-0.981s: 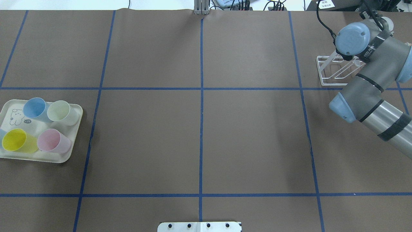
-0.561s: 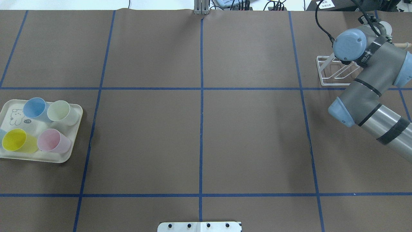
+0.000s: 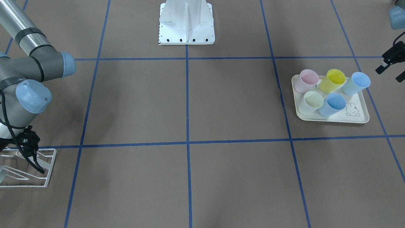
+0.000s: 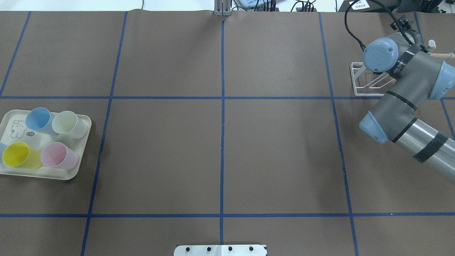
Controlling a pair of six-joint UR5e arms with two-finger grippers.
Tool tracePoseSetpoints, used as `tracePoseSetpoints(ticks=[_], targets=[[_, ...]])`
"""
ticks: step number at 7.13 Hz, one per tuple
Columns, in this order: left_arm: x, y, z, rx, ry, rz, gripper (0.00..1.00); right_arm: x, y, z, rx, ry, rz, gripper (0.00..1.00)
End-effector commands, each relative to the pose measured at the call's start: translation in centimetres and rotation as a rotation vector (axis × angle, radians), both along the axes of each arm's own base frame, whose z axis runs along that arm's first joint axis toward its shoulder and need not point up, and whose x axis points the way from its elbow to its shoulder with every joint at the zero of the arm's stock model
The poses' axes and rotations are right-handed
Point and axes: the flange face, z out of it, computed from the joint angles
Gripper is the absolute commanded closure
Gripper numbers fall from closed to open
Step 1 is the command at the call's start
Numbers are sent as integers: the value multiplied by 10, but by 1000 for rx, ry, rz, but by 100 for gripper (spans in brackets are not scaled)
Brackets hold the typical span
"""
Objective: Transfer IKEA cup to right arm and place on rack
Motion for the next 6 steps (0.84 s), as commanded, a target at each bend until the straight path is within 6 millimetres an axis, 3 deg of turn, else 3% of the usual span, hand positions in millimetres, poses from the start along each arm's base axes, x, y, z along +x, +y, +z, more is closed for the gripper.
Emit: tracePoseSetpoints(ticks=[1,3,6], targets=[[0,0,0,-1,1,-1,0,-2,-2,-10,9,-4,-12,1],[0,-1,-1,-3,1,-1,0,-2,-4,-17,14,-6,-23,1],[0,-2,-1,-3,1,-1,0,33,-12,-56,47,-5,-46,1]])
